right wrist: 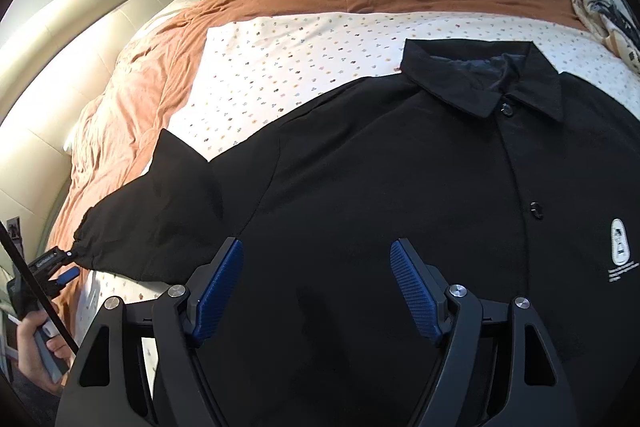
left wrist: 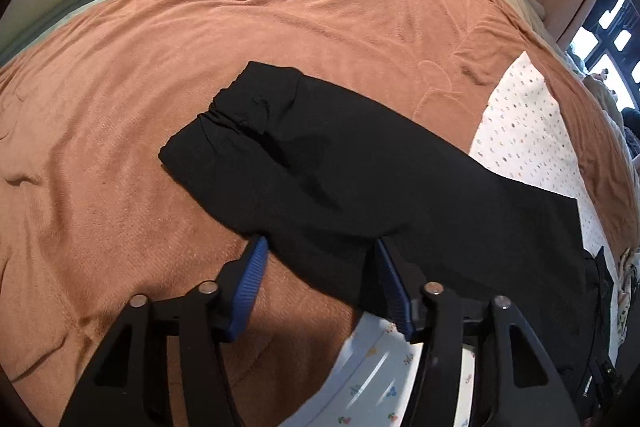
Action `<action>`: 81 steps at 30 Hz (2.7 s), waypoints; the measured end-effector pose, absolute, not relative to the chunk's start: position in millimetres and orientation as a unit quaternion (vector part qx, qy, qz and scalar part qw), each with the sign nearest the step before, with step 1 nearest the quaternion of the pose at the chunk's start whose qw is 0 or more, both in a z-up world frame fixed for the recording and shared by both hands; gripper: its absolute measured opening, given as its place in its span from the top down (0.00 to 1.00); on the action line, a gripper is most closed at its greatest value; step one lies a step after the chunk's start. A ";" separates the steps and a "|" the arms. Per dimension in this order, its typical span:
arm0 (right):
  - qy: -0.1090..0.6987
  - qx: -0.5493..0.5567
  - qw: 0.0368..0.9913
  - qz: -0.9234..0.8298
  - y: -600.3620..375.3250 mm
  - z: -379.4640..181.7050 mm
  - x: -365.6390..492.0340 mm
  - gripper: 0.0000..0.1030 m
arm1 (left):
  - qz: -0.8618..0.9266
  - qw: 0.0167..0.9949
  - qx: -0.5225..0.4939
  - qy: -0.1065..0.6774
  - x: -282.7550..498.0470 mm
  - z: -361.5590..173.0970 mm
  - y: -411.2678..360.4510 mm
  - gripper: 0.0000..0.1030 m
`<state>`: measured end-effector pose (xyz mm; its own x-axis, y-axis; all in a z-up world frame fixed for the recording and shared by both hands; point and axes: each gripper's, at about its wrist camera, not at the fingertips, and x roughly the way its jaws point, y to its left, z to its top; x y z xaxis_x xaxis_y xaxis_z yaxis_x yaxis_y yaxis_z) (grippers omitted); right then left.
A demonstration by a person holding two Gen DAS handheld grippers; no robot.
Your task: Fold large clothes
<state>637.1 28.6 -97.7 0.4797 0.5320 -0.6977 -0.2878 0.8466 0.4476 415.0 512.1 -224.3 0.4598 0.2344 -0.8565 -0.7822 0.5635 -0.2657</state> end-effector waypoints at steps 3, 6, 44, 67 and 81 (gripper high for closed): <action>0.452 0.143 0.841 0.260 42.0 -105.7 643.7 0.30 | 0.346 0.779 -0.330 0.406 416.0 -227.3 518.8 0.72; 0.463 0.156 0.826 0.281 55.8 -116.2 646.8 0.41 | 0.336 0.787 -0.318 0.409 420.1 -219.4 518.3 0.90; 0.429 0.348 0.815 0.177 -158.9 -109.0 569.0 0.15 | 0.048 0.948 -0.118 0.291 512.2 72.0 204.0 0.93; 0.406 0.512 0.755 0.053 -248.0 -151.3 558.5 0.15 | -0.123 0.911 -0.171 0.356 597.2 -49.5 66.2 0.93; 0.391 0.559 0.731 -0.015 -293.6 -171.5 544.7 0.15 | -0.131 0.831 -0.257 0.475 609.6 -157.1 21.7 0.21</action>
